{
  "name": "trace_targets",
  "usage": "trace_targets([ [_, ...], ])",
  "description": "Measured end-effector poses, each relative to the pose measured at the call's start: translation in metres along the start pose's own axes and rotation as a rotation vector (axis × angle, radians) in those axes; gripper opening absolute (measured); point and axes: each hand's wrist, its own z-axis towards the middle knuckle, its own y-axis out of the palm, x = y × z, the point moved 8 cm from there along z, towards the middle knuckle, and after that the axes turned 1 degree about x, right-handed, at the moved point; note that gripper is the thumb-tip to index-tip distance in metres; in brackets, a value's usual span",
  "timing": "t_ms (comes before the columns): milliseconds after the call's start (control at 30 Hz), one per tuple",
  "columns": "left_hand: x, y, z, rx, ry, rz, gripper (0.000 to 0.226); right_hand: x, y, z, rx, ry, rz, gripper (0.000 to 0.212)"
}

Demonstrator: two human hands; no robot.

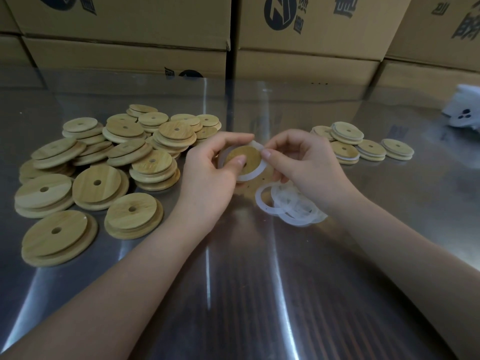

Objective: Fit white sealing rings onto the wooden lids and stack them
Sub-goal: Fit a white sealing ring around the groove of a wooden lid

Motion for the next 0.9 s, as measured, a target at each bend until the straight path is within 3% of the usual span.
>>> trace_targets([
  [367,-0.015,0.003,-0.002,-0.007,-0.242,-0.260,0.036,0.004,0.001,0.002,-0.018,0.073,-0.008,0.012],
  [533,-0.016,0.004,0.000,-0.036,-0.269,-0.302,0.042,0.004,-0.001,0.002,-0.032,0.061,-0.008,0.011],
  [767,-0.012,0.005,-0.002,-0.077,-0.253,-0.242,0.020,0.000,0.003,-0.001,-0.013,-0.035,-0.002,0.014],
  [900,-0.008,0.001,-0.001,-0.040,-0.191,-0.208,0.022,-0.002,0.005,-0.003,-0.017,-0.055,0.033,0.012],
])
